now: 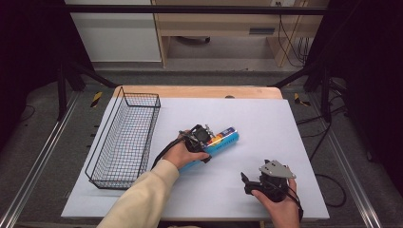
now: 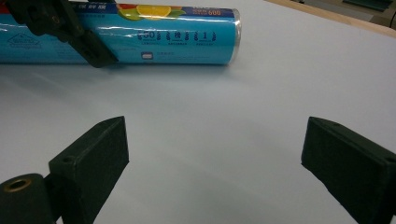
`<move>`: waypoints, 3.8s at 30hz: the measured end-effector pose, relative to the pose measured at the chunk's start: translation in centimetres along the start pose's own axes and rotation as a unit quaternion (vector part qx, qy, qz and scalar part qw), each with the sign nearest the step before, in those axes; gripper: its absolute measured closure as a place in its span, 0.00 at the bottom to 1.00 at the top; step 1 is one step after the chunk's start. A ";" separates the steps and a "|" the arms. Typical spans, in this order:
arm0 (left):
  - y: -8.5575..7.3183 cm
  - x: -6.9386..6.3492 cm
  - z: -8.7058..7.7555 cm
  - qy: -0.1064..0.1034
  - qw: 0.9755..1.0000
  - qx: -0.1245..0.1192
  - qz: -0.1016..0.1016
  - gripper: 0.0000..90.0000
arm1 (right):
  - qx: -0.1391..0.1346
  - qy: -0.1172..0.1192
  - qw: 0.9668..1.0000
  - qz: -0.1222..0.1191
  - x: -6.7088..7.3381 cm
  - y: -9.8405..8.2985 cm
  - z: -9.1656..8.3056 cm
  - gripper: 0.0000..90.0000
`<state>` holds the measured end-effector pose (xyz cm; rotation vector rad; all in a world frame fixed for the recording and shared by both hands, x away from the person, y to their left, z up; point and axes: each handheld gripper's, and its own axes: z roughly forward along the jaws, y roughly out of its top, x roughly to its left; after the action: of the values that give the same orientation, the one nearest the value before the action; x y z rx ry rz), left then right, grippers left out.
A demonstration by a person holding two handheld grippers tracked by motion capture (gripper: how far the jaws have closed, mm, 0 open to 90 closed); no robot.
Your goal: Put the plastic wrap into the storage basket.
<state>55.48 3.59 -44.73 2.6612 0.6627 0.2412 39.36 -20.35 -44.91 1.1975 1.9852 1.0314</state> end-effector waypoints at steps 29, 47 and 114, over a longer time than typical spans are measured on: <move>0.2 -0.4 0.1 -0.005 1.000 0.018 -0.009 0.35 | -0.001 0.000 1.000 0.002 -0.1 0.0 0.0 0.09; 0.0 -0.4 -3.4 0.020 0.999 -0.020 -0.023 0.36 | 0.000 0.001 1.000 0.003 -0.1 0.0 0.0 0.09; -8.4 3.7 -18.5 0.130 0.979 -0.070 -0.138 0.36 | -0.009 0.009 1.000 0.011 -0.4 0.0 -0.3 0.09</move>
<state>50.55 18.22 -31.07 2.3895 1.0456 0.5403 39.33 -20.83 -44.68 1.2060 1.9768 1.0729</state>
